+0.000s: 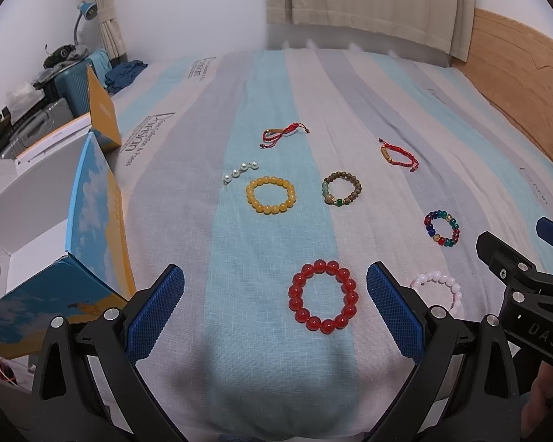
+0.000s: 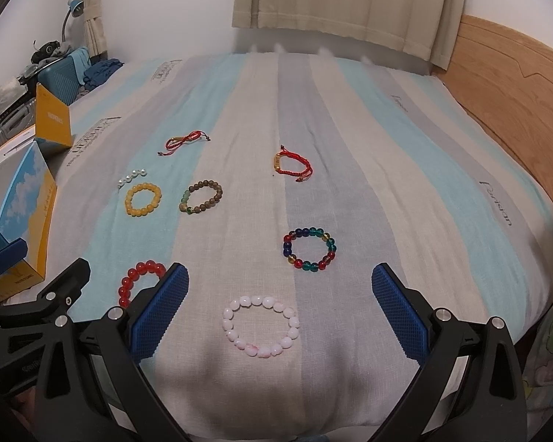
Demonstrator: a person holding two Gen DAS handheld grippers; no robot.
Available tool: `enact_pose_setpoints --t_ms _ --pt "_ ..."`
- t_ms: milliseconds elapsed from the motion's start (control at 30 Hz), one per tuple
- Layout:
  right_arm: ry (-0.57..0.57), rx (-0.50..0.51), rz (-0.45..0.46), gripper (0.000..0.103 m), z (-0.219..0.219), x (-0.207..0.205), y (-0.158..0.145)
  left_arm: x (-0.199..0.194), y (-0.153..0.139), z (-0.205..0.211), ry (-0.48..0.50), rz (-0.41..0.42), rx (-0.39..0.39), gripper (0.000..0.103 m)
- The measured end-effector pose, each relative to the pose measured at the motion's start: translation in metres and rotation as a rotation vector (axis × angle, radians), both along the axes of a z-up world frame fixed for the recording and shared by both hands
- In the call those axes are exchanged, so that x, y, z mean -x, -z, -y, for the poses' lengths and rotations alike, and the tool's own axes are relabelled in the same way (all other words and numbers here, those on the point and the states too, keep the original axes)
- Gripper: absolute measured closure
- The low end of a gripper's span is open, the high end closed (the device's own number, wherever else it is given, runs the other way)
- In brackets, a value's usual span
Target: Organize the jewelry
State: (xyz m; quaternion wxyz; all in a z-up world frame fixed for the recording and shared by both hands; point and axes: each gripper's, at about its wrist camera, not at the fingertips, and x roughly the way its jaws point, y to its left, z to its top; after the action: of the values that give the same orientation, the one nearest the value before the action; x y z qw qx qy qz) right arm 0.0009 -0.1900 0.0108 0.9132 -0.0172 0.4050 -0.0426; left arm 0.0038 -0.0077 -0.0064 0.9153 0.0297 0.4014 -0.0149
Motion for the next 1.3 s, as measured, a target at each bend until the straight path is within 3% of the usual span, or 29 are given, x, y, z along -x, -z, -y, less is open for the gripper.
enact_pose_setpoints --t_ms 800,1067,1300 --pt "0.014 0.034 -0.026 0.007 0.012 -0.013 0.009 -0.019 0.017 0.002 0.009 -0.030 0.000 0.006" --pt "0.034 0.057 -0.170 0.008 0.042 -0.030 0.052 -0.046 0.060 0.005 0.029 -0.106 -0.028 0.006" --pt "0.011 0.065 -0.265 0.016 0.050 -0.031 0.086 -0.051 0.081 0.006 0.063 -0.151 -0.032 0.007"
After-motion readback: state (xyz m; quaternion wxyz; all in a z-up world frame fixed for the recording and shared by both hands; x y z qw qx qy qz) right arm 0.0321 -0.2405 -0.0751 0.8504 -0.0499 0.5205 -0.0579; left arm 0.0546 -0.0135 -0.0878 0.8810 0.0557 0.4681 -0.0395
